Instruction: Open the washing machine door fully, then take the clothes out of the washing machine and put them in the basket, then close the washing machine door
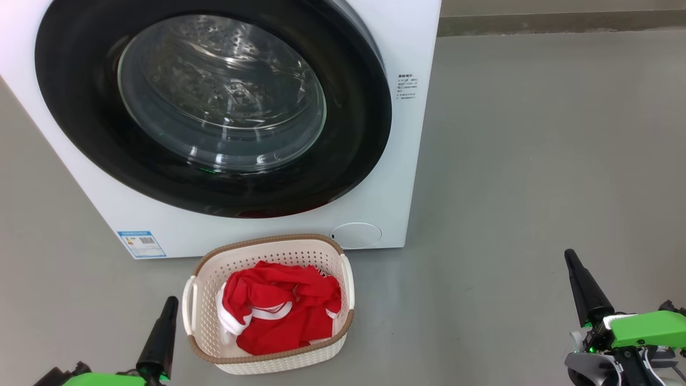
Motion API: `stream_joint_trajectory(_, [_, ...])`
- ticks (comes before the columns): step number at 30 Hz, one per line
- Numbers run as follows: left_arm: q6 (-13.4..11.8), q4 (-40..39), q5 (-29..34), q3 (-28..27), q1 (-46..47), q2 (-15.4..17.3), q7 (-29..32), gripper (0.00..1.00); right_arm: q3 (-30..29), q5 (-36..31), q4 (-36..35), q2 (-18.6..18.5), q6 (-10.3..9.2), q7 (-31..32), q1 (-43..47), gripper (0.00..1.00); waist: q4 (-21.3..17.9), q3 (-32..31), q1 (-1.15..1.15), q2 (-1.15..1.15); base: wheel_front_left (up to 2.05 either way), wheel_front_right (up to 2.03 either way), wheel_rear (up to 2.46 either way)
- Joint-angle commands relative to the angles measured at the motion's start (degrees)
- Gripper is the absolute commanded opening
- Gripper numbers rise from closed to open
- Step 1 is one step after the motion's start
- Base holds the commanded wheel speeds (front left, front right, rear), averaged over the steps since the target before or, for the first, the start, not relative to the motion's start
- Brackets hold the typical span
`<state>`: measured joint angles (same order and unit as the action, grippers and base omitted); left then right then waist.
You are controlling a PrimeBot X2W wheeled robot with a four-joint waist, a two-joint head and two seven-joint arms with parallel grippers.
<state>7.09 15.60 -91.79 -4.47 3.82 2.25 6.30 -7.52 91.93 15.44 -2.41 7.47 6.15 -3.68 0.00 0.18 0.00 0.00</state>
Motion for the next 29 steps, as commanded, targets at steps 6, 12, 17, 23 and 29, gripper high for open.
stream_joint_trajectory(6, [0.40, -1.56, -0.38, -2.05, 2.37, 0.63, 0.18, 0.00, 0.95, 0.19, -1.42, -0.47, 0.02, 0.38, -2.51, 0.00, 0.00, 0.00, 0.00, 0.00, 0.00, 0.00, 0.00])
stream_joint_trajectory(12, [0.40, -1.56, -0.38, -2.05, 2.37, 0.63, 0.18, 0.00, 0.94, 0.19, -1.42, -0.47, 0.02, 0.38, -2.51, 0.00, 0.00, 0.00, 0.00, 0.00, 0.00, 0.00, 0.00])
stream_joint_trajectory(17, [0.40, -1.56, -0.38, -2.05, 2.37, 0.63, 0.18, 0.00, 0.94, 0.19, -1.42, -0.47, 0.02, 0.38, -2.51, 0.00, 0.00, 0.00, 0.00, 0.00, 0.00, 0.00, 0.00])
stream_joint_trajectory(23, [0.40, -1.56, -0.38, -2.05, 2.37, 0.63, 0.18, 0.00, 0.94, 0.19, -1.42, -0.47, 0.02, 0.39, -2.51, 0.00, 0.00, 0.00, 0.00, 0.00, 0.00, 0.00, 0.00])
stream_joint_trajectory(29, [0.40, -1.56, -0.38, -2.05, 2.37, 0.63, 0.18, 0.00, 0.94, 0.19, -1.42, -0.47, 0.02, 0.39, -2.51, 0.00, 0.00, 0.00, 0.00, 0.00, 0.00, 0.00, 0.00])
